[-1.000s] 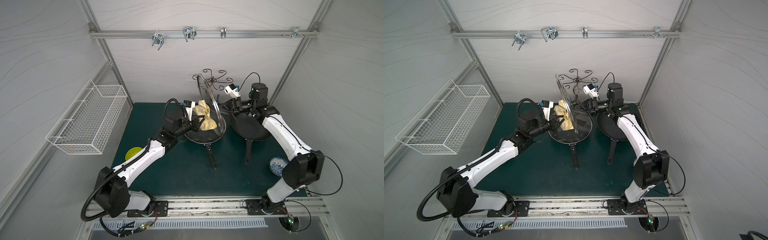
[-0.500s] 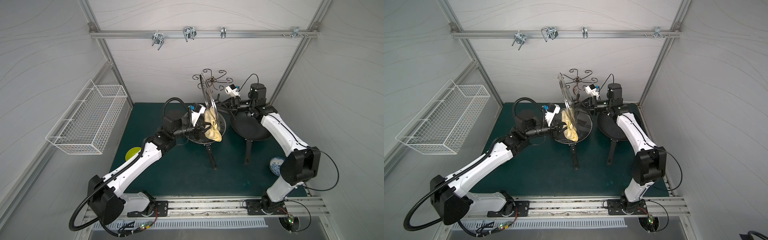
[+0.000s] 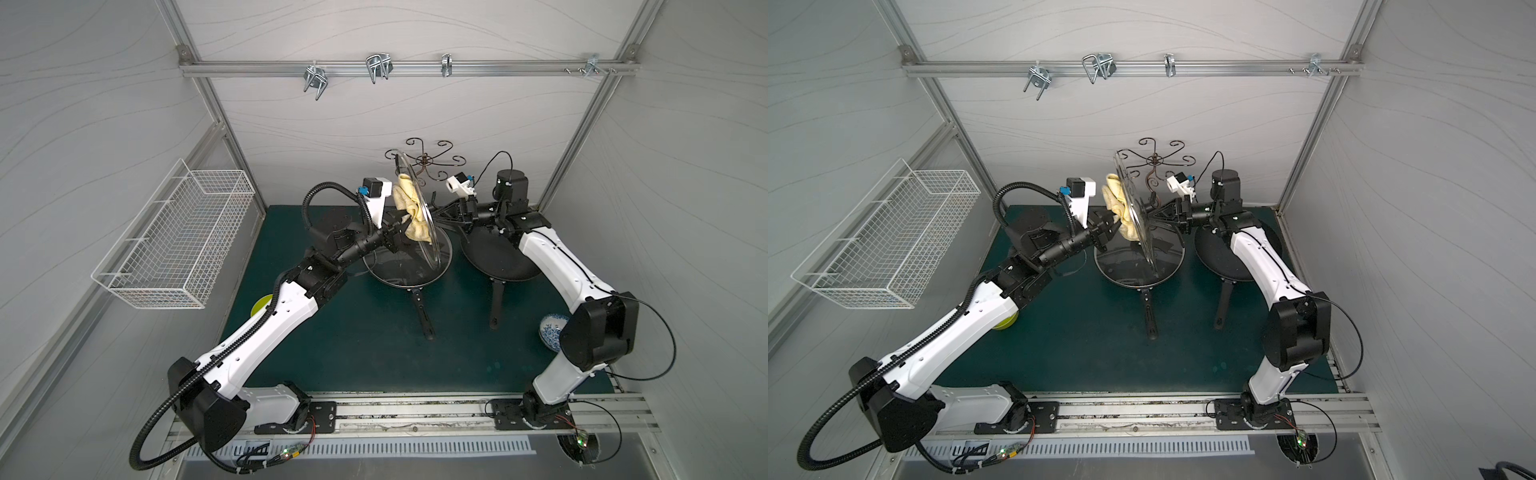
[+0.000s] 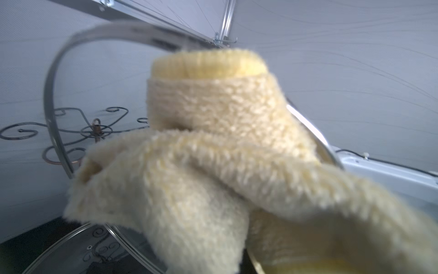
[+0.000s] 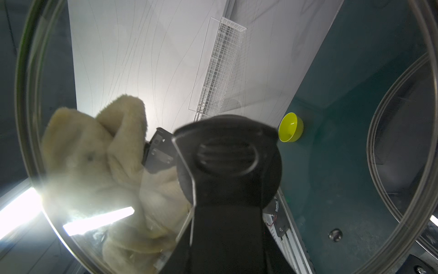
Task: Wipe the pot lid with a cloth
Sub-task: Wipe the pot lid.
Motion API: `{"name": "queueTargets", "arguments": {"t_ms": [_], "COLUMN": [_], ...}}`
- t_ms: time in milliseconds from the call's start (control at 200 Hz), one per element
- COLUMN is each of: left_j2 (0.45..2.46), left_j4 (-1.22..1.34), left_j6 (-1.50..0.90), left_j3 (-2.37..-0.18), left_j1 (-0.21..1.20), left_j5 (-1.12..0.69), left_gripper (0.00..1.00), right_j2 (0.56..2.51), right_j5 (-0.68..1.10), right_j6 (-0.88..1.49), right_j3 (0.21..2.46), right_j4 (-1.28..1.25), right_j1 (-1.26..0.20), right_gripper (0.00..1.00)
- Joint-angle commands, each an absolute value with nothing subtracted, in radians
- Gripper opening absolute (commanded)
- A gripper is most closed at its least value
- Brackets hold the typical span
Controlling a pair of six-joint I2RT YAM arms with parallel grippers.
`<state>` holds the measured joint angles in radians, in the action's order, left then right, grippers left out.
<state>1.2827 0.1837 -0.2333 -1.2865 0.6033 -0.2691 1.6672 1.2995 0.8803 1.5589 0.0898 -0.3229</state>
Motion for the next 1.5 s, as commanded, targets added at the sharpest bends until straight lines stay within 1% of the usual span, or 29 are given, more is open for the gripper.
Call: {"name": "queueTargets", "arguments": {"t_ms": [0,265,520,645,820,940,1121,1276,1496], "left_j2": [1.32,1.452,1.507,1.52,1.52,1.516,1.492,1.452,1.397], "left_j4": [0.288,0.212,0.236,0.212,0.228,0.263,0.269,0.244,0.227], "left_j6": [-0.285,-0.379,-0.494,-0.518,-0.555,-0.555,-0.538,-0.475,-0.334], "left_j3": [-1.385,-1.529,-1.468,-1.442,-1.366,-1.317,-1.247,-1.204,-1.174], "left_j1": [0.591,0.539,0.487,0.477,0.477,0.483,0.509,0.551,0.619], "left_j5": [-0.124,-0.069,-0.047,-0.073,-0.144,-0.224,-0.307,-0.347,-0.412], "left_gripper": [0.0,0.0,0.0,0.0,0.0,0.0,0.0,0.0,0.0], "right_j2": [1.575,1.553,1.549,1.551,1.561,1.573,1.611,1.652,1.684], "right_j5": [1.39,1.427,1.431,1.427,1.412,1.392,1.337,1.287,1.246], "right_j6": [0.83,0.815,0.844,0.933,0.968,1.003,1.132,1.266,1.304], "right_j3": [1.568,1.581,1.612,1.617,1.632,1.634,1.626,1.608,1.598], "right_j4": [-0.019,-0.016,-0.051,-0.166,-0.21,-0.25,-0.414,-0.561,-0.615], "right_j1": [-0.347,-0.383,-0.386,-0.387,-0.386,-0.384,-0.359,-0.323,-0.291], "right_gripper": [0.0,0.0,0.0,0.0,0.0,0.0,0.0,0.0,0.0]}}
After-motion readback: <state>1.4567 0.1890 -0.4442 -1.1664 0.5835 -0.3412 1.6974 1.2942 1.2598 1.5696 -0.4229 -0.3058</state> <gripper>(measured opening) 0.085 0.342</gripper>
